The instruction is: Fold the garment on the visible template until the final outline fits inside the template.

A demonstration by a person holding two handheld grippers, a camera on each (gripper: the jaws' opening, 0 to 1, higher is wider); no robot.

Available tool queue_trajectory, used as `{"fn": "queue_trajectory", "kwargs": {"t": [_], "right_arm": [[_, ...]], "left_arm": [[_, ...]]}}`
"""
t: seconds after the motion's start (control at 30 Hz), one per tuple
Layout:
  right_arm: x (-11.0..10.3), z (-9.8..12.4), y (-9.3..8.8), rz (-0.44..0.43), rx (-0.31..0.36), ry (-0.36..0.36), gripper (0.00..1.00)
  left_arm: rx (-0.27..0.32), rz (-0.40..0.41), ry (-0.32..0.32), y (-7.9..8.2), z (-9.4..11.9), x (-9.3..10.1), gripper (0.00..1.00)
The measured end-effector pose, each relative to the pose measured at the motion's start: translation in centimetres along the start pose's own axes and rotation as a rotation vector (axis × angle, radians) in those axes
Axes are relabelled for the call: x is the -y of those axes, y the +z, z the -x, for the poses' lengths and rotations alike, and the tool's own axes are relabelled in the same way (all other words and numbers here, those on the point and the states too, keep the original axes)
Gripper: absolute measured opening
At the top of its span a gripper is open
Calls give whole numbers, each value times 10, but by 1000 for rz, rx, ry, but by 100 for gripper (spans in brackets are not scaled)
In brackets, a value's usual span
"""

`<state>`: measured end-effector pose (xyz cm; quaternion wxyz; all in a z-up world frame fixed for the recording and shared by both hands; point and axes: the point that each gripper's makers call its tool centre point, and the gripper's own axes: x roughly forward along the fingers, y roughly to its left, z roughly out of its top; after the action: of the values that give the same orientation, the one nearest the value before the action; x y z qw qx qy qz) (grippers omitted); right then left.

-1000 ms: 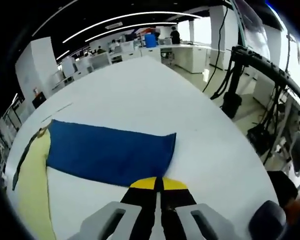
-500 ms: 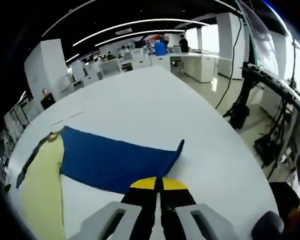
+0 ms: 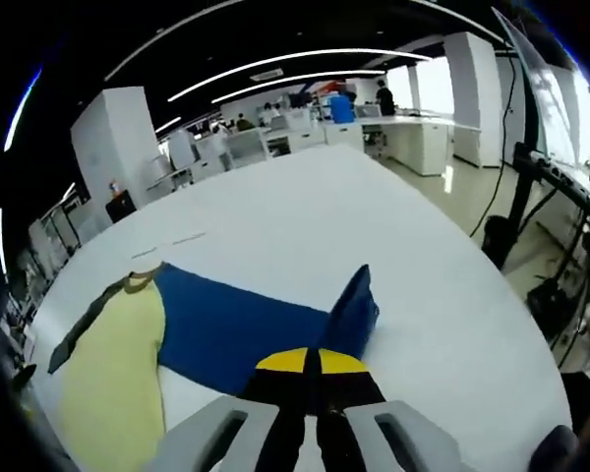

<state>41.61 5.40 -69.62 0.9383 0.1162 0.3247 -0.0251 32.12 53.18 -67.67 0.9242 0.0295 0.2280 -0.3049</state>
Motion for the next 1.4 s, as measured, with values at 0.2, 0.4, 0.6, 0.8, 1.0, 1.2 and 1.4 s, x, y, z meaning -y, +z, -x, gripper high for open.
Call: {"fn": "queue_trajectory", "kwargs": {"t": [0.2, 0.4, 0.6, 0.8, 1.0, 1.2, 1.4], "right_arm": [[-18, -10, 4, 6, 3, 49, 0], [-35, -17, 5, 17, 0, 91, 0], [-55, -22, 5, 30, -1, 128, 0], [-74, -26, 0, 57, -18, 162, 0], [-93, -30, -1, 53, -31, 196, 0], [-110, -34, 1, 54, -37, 229, 0], [-124, -37, 4, 63, -47, 244, 0]], "left_arm": [[2, 5, 1, -1, 1, 0, 99], [3, 4, -9, -2, 1, 2, 99], [6, 0, -10, 1, 1, 2, 99], [7, -1, -9, 0, 2, 2, 99], [15, 12, -11, 0, 3, 3, 99], [18, 18, -12, 1, 3, 3, 99], [27, 27, -17, 2, 2, 4, 99]]}}
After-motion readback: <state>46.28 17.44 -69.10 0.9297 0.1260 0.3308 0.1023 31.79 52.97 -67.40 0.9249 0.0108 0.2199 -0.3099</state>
